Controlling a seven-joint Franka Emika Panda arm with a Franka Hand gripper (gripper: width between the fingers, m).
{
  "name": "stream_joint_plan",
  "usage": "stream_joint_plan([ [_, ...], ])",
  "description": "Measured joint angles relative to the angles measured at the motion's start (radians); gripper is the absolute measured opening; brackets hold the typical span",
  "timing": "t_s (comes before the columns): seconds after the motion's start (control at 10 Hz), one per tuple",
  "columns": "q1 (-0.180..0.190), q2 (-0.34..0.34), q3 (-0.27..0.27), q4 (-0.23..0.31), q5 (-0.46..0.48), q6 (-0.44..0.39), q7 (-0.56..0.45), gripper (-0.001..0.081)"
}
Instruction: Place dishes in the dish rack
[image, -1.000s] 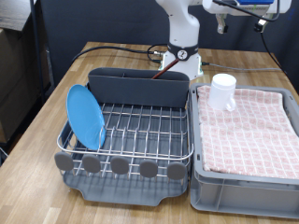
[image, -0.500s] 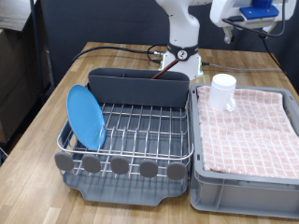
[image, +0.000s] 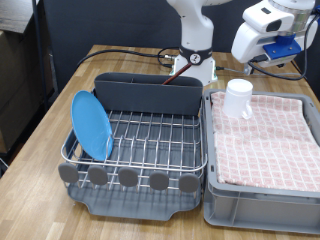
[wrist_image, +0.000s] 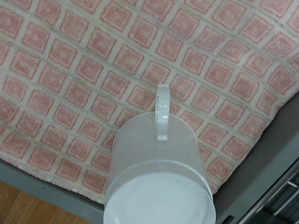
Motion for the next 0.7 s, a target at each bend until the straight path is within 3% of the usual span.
stream_joint_plan([
  [0.3, 0.005, 0.039, 0.038, 0.051, -0.018, -0.068, 0.003, 0.0803],
  [0.7, 0.016, 0.143, 0.098, 0.125, -0.060, -0.083, 0.066, 0.0803],
])
